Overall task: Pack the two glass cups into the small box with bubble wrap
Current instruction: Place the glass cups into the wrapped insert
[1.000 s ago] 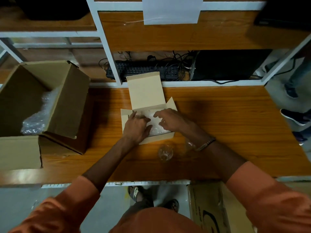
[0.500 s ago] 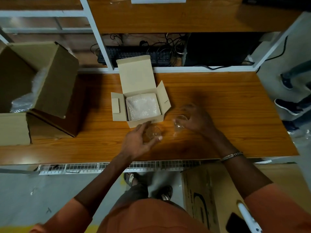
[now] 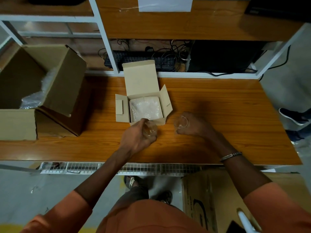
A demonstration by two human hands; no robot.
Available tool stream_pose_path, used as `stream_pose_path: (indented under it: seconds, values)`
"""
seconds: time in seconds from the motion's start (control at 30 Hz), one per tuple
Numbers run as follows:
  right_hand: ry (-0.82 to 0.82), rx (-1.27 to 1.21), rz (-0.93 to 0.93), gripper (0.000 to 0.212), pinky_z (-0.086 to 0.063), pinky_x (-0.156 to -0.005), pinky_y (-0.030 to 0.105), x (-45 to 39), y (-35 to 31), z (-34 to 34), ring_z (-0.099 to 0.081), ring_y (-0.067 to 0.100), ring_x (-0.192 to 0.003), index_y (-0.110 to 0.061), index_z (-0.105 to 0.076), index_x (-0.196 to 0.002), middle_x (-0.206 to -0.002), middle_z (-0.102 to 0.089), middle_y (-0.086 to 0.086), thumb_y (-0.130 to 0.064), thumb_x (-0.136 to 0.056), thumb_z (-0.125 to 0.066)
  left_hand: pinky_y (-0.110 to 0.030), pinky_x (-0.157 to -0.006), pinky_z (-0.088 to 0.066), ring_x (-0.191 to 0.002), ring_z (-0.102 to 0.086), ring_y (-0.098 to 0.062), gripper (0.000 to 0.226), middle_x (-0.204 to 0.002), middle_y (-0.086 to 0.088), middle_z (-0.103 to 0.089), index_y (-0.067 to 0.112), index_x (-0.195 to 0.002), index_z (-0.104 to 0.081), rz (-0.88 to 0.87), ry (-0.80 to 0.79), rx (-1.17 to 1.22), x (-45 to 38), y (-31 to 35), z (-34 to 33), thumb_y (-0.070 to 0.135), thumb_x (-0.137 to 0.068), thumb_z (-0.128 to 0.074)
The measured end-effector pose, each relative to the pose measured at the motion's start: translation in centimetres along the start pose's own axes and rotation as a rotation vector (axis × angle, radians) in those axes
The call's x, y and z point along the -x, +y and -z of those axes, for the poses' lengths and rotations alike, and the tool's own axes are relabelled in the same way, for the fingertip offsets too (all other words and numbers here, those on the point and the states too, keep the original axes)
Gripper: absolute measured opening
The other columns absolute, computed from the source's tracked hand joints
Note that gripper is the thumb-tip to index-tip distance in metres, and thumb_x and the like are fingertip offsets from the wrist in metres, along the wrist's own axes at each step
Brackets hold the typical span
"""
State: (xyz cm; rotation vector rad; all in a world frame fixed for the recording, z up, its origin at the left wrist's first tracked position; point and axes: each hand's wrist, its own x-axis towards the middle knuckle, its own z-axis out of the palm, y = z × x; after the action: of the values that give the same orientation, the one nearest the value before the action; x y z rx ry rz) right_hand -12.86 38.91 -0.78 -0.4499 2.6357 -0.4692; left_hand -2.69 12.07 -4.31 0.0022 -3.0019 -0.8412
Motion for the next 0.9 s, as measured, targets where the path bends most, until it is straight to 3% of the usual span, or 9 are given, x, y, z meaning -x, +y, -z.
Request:
stream_pose_path:
  seconds: [0.07, 0.1, 0.13, 0.17, 0.2, 0.27, 0.7, 0.8, 0.9]
  values:
    - [0.041, 0.034, 0.065, 0.057, -0.048, -0.086, 0.037, 1.8, -3.9, 3.5, -0.055, 0.044, -0.132, 0.015, -0.060, -0.131, -0.138, -0.059, 0.032, -0.017, -0.089, -0.082, -0.033, -0.069, -0.063, -0.092, -0.069, -0.013, 0.077, -0.119, 0.006, -0.071, 0.027, -0.137, -0.050, 0.027, 0.083, 0.030, -0.7, 0.2, 2.1, 0.072, -0.080, -0.072]
    - [0.099, -0.018, 0.073, 0.072, -0.044, -0.089, 0.039, 2.3, -5.6, 4.9, -0.048, 0.051, -0.135, 0.019, -0.030, -0.143, -0.140, -0.051, 0.043, -0.005, -0.092, -0.076, -0.030, -0.068, -0.061, -0.092, -0.069, -0.012, 0.076, -0.120, 0.008, -0.070, 0.027, -0.138, -0.050, 0.037, 0.125, 0.056, -1.2, 0.3, 3.3, 0.071, -0.080, -0.074]
    - [0.149, -0.048, 0.062, 0.057, -0.046, -0.090, 0.039, 1.9, -6.3, 5.6, -0.049, 0.052, -0.134, 0.030, -0.052, -0.124, -0.139, -0.051, 0.044, -0.007, -0.091, -0.078, -0.027, -0.066, -0.059, -0.093, -0.068, -0.011, 0.075, -0.121, 0.009, -0.069, 0.026, -0.138, -0.051, 0.035, 0.167, 0.083, -1.8, 0.4, 4.5, 0.068, -0.081, -0.076]
    - [0.125, -0.157, 0.057, 0.042, -0.054, -0.088, 0.040, 0.6, -5.7, 4.9, -0.058, 0.047, -0.127, 0.011, -0.067, -0.103, -0.136, -0.060, 0.034, -0.023, -0.086, -0.086, -0.024, -0.065, -0.056, -0.094, -0.067, -0.011, 0.074, -0.123, 0.008, -0.069, 0.025, -0.138, -0.051, 0.022, 0.210, 0.100, -2.5, 0.4, 5.6, 0.064, -0.081, -0.077]
    - [0.162, -0.116, 0.076, 0.075, -0.060, -0.082, 0.038, -0.4, -5.3, 4.0, -0.067, 0.035, -0.117, -0.004, -0.060, -0.137, -0.131, -0.068, 0.018, -0.040, -0.077, -0.090, -0.025, -0.065, -0.056, -0.094, -0.067, -0.011, 0.072, -0.125, 0.006, -0.068, 0.024, -0.137, -0.051, 0.006, 0.245, 0.103, -3.2, 0.3, 6.6, 0.060, -0.081, -0.078]
    - [0.235, -0.209, 0.117, 0.081, -0.058, -0.070, 0.026, -2.1, -6.2, 4.1, -0.068, 0.016, -0.102, -0.022, -0.060, -0.138, -0.121, -0.071, -0.001, -0.049, -0.069, -0.092, -0.032, -0.069, -0.059, -0.096, -0.068, -0.014, 0.070, -0.128, 0.002, -0.068, 0.022, -0.135, -0.050, -0.001, 0.278, 0.085, -4.6, 0.0, 8.0, 0.052, -0.080, -0.080]
    - [0.109, -0.114, -0.017, 0.093, -0.052, -0.079, 0.035, -11.7, -10.4, 2.9, -0.062, 0.027, -0.114, -0.023, -0.051, -0.143, -0.134, -0.062, 0.005, -0.057, -0.066, -0.091, -0.032, -0.058, -0.047, -0.081, -0.067, -0.028, 0.062, -0.117, -0.005, -0.060, 0.017, -0.120, -0.042, 0.118, 0.083, -0.192, -10.1, -3.7, 2.3, 0.049, -0.081, -0.077]
    - [0.088, -0.093, -0.025, 0.079, -0.043, -0.066, 0.031, -13.5, -10.3, 2.0, -0.060, 0.025, -0.103, -0.023, -0.050, -0.128, -0.118, -0.061, 0.004, -0.055, -0.068, -0.091, -0.037, -0.070, -0.059, -0.091, -0.068, -0.027, 0.064, -0.116, -0.008, -0.064, 0.015, -0.126, -0.043, 0.069, 0.013, -0.287, -9.8, -4.7, 1.1, 0.047, -0.082, -0.078]
    - [0.039, -0.028, -0.018, 0.075, -0.048, -0.075, 0.035, -14.7, -10.2, 1.5, -0.058, 0.026, -0.106, -0.020, -0.053, -0.121, -0.118, -0.061, 0.004, -0.057, -0.068, -0.090, -0.040, -0.087, -0.055, -0.105, -0.065, -0.029, 0.066, -0.124, -0.012, -0.066, 0.014, -0.133, -0.049, 0.004, -0.011, -0.404, -9.8, -5.2, 0.5, 0.059, -0.088, -0.067]
